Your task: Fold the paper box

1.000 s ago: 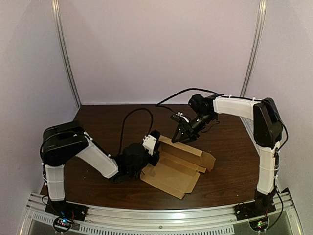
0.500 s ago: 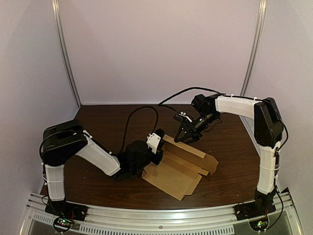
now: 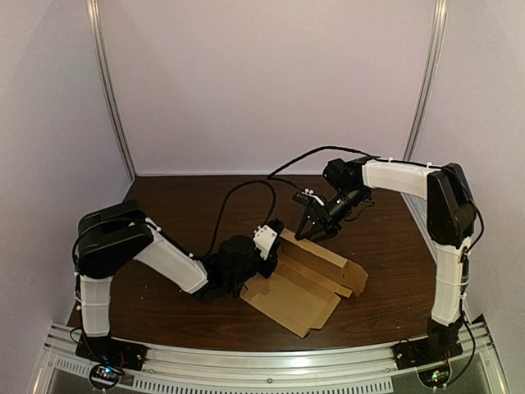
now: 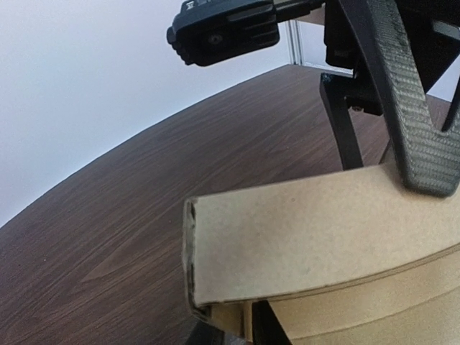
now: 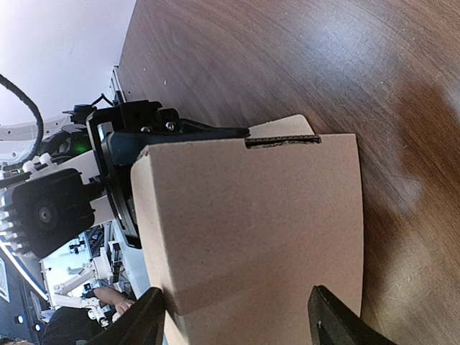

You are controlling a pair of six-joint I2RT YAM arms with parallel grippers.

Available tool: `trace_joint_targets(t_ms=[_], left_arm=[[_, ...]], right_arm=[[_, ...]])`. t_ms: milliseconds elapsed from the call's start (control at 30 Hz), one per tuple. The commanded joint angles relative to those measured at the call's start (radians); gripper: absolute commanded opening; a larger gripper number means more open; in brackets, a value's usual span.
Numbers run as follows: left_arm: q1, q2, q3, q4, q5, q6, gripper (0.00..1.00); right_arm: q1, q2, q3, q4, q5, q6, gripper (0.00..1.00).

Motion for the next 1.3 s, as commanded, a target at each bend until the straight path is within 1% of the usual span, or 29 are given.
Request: trace_joint_targets(t_ms=[0, 267, 433, 567, 633, 833, 1000, 1133, 1267], left_arm=[[0.007, 0.026, 0.019, 0.003, 0.017, 0.009, 0.15], [0.012, 0.055, 0.032, 0.010, 0.023, 0.003, 0.14], [0.014, 0.081, 0.059, 0.006, 0.037, 0.004, 0.08], [0.013, 0.082, 0.074, -0.020, 0.027, -0.005, 0.07], [0.013, 0.074, 0.068, -0.020, 0.028, -0.013, 0.05], [0.013, 0.030, 0.029, -0.034, 0.006, -0.029, 0.03], [0.013, -0.028, -0.010, -0.085, -0.009, -0.037, 0.02], [0.013, -0.071, -0.050, -0.126, -0.014, -0.061, 0.03], [0.013, -0.098, -0.090, -0.143, -0.014, -0.077, 0.03]], right_arm=[[-0.013, -0.021, 0.008, -0.027, 0.051, -0.032, 0.69], [-0.019, -0.020, 0.008, -0.034, 0.051, -0.043, 0.69], [-0.020, -0.017, 0.012, -0.034, 0.060, -0.043, 0.69], [-0.019, -0.016, 0.010, -0.038, 0.085, -0.055, 0.69], [-0.019, -0.018, 0.006, -0.039, 0.106, -0.061, 0.69], [-0.013, -0.031, -0.002, -0.041, 0.128, -0.066, 0.69], [0.004, -0.039, 0.005, -0.041, 0.105, -0.058, 0.69], [0.012, -0.041, 0.035, -0.056, 0.090, -0.060, 0.69], [0.011, -0.045, 0.098, -0.122, 0.125, -0.111, 0.71]])
